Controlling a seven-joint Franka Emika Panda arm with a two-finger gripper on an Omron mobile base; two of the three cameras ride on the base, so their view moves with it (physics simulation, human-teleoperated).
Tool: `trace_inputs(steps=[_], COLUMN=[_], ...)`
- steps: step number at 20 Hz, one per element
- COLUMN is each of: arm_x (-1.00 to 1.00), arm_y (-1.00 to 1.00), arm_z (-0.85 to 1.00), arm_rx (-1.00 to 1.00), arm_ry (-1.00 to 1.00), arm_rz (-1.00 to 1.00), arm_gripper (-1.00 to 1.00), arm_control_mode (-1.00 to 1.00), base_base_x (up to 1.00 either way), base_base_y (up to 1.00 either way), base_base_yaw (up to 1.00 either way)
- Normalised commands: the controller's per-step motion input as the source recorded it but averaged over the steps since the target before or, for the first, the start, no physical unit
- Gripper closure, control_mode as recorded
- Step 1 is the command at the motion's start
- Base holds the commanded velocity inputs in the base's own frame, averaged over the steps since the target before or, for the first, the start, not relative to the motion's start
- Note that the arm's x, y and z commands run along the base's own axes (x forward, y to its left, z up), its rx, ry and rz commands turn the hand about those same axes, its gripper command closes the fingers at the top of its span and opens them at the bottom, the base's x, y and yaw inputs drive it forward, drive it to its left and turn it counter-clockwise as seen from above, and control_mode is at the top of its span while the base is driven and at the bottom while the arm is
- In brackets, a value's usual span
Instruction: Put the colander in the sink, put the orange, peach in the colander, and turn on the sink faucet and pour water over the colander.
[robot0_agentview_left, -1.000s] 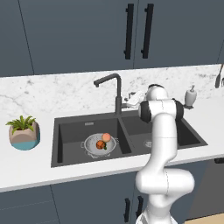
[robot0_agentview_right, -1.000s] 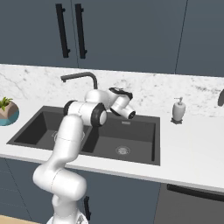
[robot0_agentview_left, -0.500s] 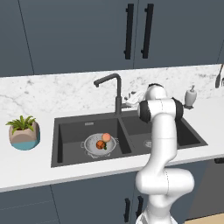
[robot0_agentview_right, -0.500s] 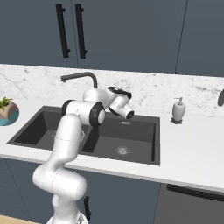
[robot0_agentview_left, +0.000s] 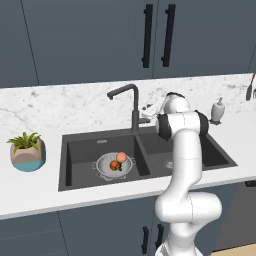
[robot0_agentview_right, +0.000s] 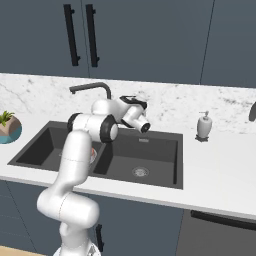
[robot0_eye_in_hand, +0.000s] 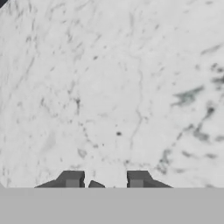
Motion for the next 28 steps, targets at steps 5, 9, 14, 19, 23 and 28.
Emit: trace_inputs(steps=[5,9,14,19,23,28], arm_x=[0.04,0.03,0.08,0.07,0.01,0.0], arm_y=[-0.1,-0.33,-0.39,-0.54,-0.66,-0.7], arm_z=[-0.08,-0.24,-0.28,-0.28,-0.36,-0.42], arm_rx=[-0.04,-0.05,-0.05,-0.03,0.0,0.0], arm_ry=[0.01,0.04,0.05,0.1,0.07,0.06], arm_rz=[-0.09,-0.12,-0.14,-0.11,-0.08,-0.05], arm_gripper=[1.0,1.0,1.0,1.0,1.0,1.0], arm_control_mode=[-1.0,-1.0,-1.0,-1.0,-1.0,-1.0], base_base_x=[0.0,0.0,0.0,0.0,0.0,0.0], base_base_y=[0.0,0.0,0.0,0.0,0.0,0.0], base_base_yaw=[0.0,0.0,0.0,0.0,0.0,0.0])
